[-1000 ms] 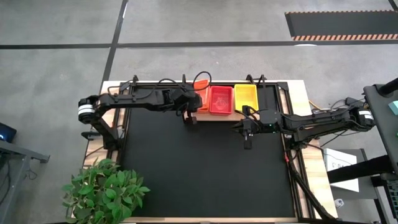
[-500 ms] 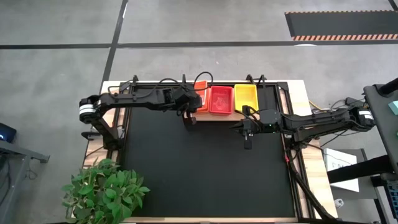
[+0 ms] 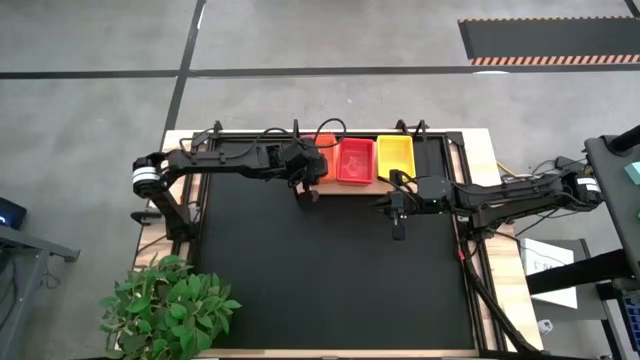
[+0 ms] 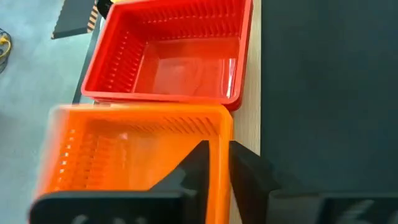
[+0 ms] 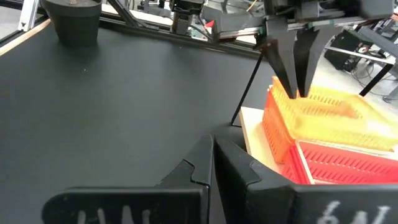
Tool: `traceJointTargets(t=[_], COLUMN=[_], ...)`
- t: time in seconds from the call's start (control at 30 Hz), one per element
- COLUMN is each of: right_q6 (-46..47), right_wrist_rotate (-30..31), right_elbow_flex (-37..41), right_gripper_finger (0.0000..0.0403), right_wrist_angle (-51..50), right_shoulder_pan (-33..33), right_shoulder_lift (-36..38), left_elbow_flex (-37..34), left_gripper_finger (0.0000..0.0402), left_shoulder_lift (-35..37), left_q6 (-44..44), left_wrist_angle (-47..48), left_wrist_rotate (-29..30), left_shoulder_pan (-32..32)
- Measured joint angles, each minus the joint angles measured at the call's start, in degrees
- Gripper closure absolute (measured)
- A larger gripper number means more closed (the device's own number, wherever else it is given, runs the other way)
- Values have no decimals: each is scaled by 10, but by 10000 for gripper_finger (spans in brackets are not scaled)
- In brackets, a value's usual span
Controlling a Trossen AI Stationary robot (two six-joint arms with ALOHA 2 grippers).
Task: Stack baskets on shelf by color
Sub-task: Stack the orange basket on top of the orange basket on the shelf, then adjust the baskets on the shelf
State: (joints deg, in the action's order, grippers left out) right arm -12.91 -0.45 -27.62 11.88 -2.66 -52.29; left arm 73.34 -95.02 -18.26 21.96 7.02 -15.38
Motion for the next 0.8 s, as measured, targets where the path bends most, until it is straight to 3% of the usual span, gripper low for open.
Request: traceJointTargets(t=[0.3, 0.4, 0.57, 0.8], right_q6=[0, 1, 4, 19], right_wrist_rotate=[0, 0, 0, 18], right_elbow_flex=[0, 0, 0, 0], right_gripper_finger=[394, 394, 394, 394], right_wrist_angle=[-9, -9, -9, -6], right_shoulder_pan=[0, 0, 0, 0], right_shoulder_lift=[0, 0, 0, -13], left_elbow_flex=[1, -4, -24, -15], left_gripper_finger=[270, 266, 265, 265], left_shoulder_lift=[21, 22, -8, 18], left_q6=[-14, -10, 55, -24], left_wrist_angle=[1, -17, -160, -161], left_wrist_rotate=[0, 0, 4, -12], left_shoulder_pan=[2, 2, 8, 54])
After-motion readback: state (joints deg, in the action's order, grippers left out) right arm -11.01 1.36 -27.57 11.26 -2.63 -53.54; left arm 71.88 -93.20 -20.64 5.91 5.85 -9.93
